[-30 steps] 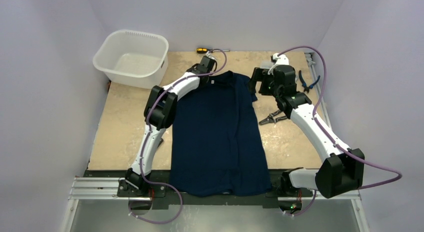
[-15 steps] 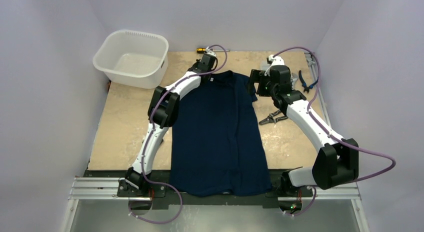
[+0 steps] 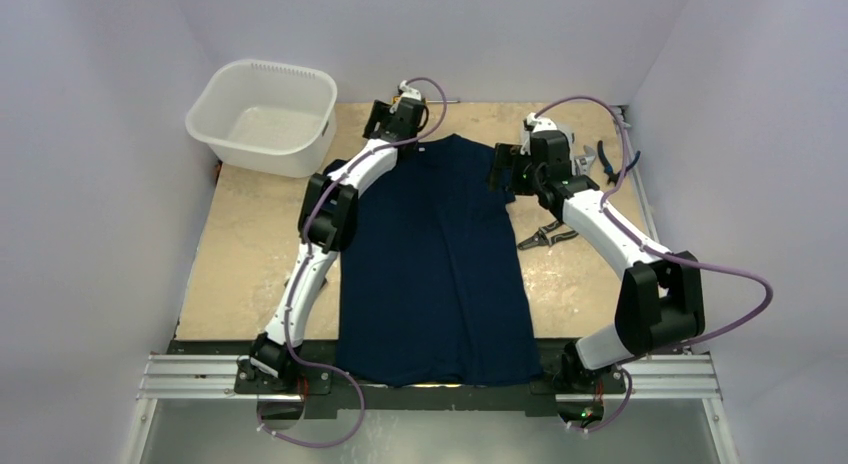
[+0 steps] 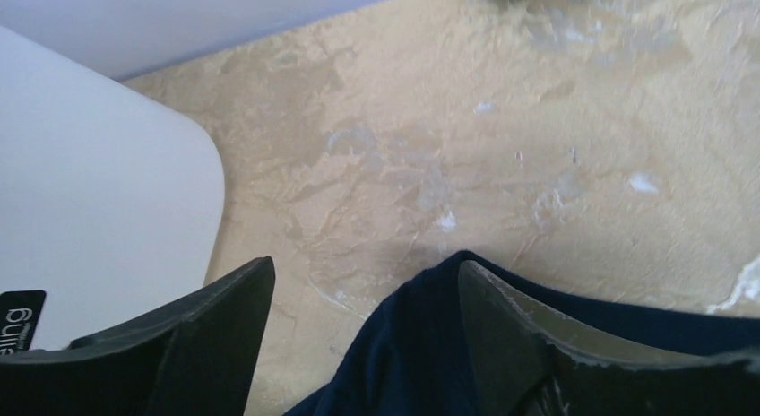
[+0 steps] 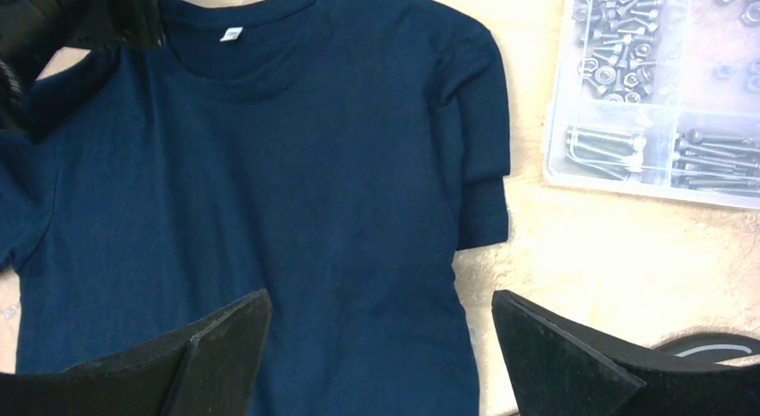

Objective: Pin the brooch onto the clothing

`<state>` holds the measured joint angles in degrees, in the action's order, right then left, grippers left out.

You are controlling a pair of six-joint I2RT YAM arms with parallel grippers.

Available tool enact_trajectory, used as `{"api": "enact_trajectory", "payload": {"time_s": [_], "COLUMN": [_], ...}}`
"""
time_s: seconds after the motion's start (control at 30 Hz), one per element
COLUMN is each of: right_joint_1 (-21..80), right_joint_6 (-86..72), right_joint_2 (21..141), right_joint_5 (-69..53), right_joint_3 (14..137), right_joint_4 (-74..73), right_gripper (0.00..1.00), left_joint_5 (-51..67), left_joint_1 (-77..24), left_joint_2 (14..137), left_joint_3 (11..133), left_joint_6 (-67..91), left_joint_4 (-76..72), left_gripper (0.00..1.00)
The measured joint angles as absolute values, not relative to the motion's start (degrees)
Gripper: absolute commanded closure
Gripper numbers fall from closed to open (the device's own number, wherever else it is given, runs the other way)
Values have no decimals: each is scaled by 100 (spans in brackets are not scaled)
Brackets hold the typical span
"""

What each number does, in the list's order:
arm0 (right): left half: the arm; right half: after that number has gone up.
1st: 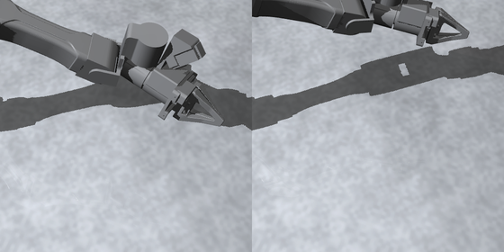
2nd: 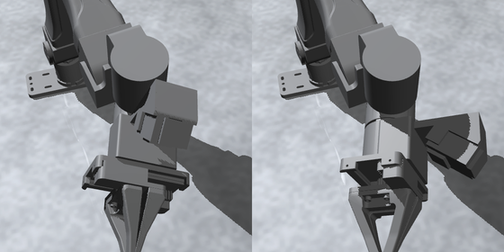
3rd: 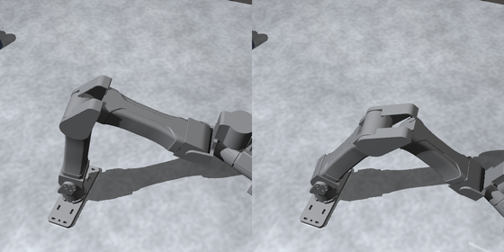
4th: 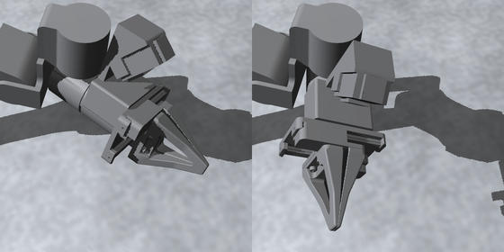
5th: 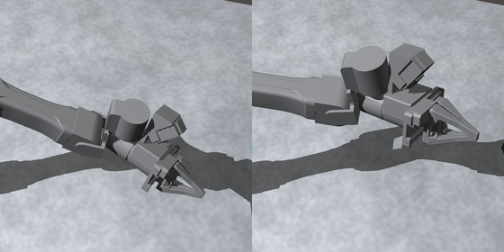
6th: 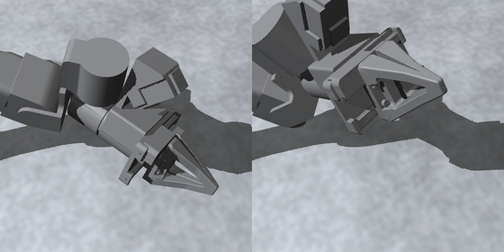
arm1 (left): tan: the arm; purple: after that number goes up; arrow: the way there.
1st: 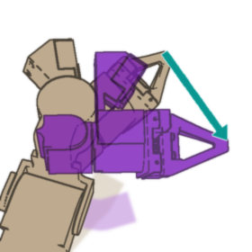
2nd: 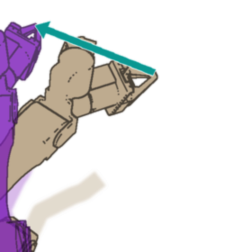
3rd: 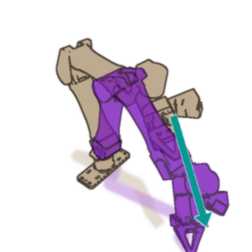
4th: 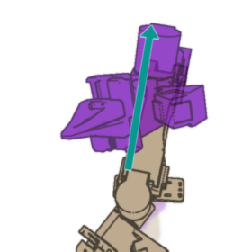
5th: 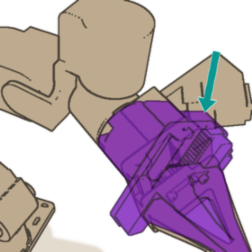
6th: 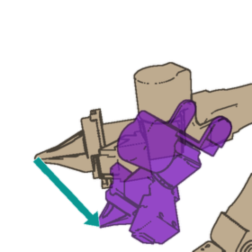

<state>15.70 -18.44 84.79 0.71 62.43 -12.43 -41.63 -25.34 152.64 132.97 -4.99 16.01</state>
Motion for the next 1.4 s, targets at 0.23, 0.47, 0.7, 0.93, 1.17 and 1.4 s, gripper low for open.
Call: {"api": "enact_trajectory", "payload": {"time_s": [0.23,0.47,0.7,0.93,1.17,1.4], "right_joint_1": [1570,1570,1575,1649,1697,1697], "right_joint_6": [-1940,-2104,-2429,-2663,-2751,-2746], "right_joint_2": [8600,8600,8600,8597,8576,8510], "right_joint_5": [47,-84,-379,-587,-709,-711], "right_joint_3": [6490,6571,6571,6512,6316,6169], "right_joint_4": [-1236,-1173,-1155,-1153,-1164,-1181], "right_gripper": [3,3,3,3,3,2], "left_joint_5": [-4025,-3662,-3400,-2915,-2536,-2156], "left_joint_1": [-2547,-2646,-2545,-1505,-607,-167], "left_joint_2": [14634,12798,10766,10014,10003,9957], "left_joint_3": [12997,11808,9944,8197,7196,6766], "left_joint_6": [-89,563,1225,1905,2458,2952], "left_joint_4": [1850,2477,2700,2803,2856,2574], "left_gripper": [17,21,32,41,48,52]}}
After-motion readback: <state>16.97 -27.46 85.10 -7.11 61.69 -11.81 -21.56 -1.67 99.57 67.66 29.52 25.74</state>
